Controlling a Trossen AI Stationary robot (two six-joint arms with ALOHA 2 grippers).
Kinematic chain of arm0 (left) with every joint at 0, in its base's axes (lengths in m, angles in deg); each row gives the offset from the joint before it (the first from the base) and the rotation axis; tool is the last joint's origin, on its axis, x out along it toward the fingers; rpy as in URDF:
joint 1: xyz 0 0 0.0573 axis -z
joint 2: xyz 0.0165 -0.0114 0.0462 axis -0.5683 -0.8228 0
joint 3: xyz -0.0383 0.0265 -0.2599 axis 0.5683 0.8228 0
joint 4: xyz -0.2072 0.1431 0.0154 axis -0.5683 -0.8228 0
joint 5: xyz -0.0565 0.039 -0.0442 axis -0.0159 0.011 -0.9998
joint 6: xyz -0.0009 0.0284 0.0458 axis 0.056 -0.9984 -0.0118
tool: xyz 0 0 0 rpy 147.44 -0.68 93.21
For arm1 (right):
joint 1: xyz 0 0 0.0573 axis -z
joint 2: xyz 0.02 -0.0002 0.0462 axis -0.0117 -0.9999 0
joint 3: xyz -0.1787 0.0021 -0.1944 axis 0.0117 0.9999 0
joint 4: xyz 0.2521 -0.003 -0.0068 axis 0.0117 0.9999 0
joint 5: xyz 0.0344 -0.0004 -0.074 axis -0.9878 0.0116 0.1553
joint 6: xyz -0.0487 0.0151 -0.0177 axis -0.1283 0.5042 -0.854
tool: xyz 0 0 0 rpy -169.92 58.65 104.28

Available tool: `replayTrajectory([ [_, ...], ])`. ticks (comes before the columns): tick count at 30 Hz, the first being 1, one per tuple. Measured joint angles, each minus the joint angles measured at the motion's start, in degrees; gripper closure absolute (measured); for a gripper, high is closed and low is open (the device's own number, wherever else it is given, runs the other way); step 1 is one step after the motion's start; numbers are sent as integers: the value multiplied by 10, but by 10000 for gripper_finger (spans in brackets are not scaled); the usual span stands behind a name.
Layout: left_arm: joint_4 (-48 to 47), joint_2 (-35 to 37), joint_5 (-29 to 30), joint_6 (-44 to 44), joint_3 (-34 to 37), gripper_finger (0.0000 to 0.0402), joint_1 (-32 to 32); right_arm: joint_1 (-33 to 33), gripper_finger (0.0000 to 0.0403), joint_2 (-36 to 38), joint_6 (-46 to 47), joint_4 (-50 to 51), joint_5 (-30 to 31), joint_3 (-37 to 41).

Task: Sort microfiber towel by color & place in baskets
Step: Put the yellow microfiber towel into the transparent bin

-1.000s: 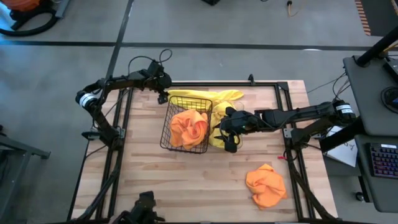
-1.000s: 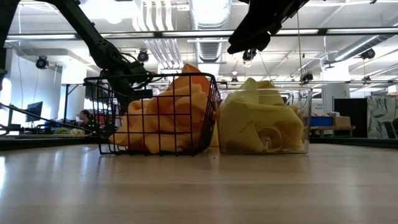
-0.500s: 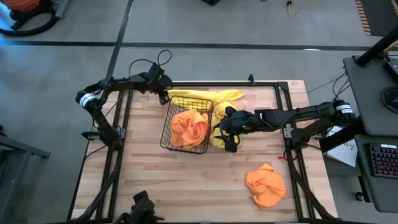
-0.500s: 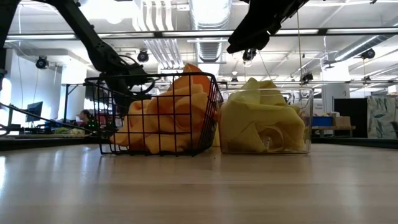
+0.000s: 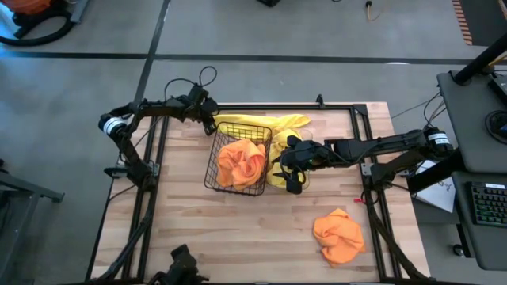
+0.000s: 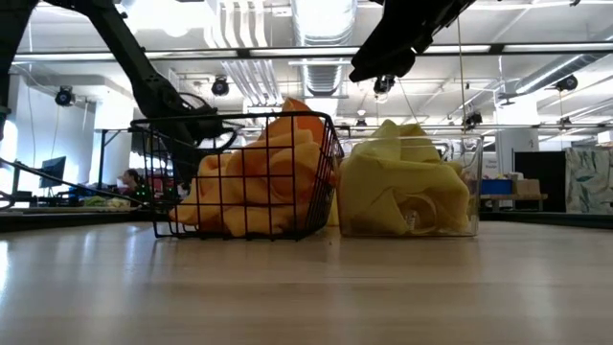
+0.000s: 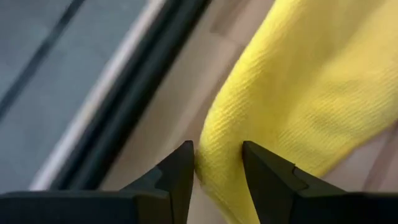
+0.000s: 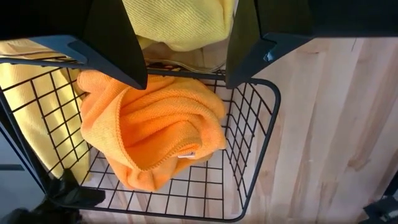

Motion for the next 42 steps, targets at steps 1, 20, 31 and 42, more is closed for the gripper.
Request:
replayTrajectory([
  [1,-3,-8,1,5,-1,282,0,0,188,0,0,0,0,0],
  [20,-115,21,28,40,-101,401,0,-3,188,0,7,0,0,0],
  [31,-127,210,-104,62,-168,401,15,0,188,0,-19,-37,109,0],
  [42,-127,278,-144,83,-278,401,130,39,188,0,-69,-107,161,-55],
])
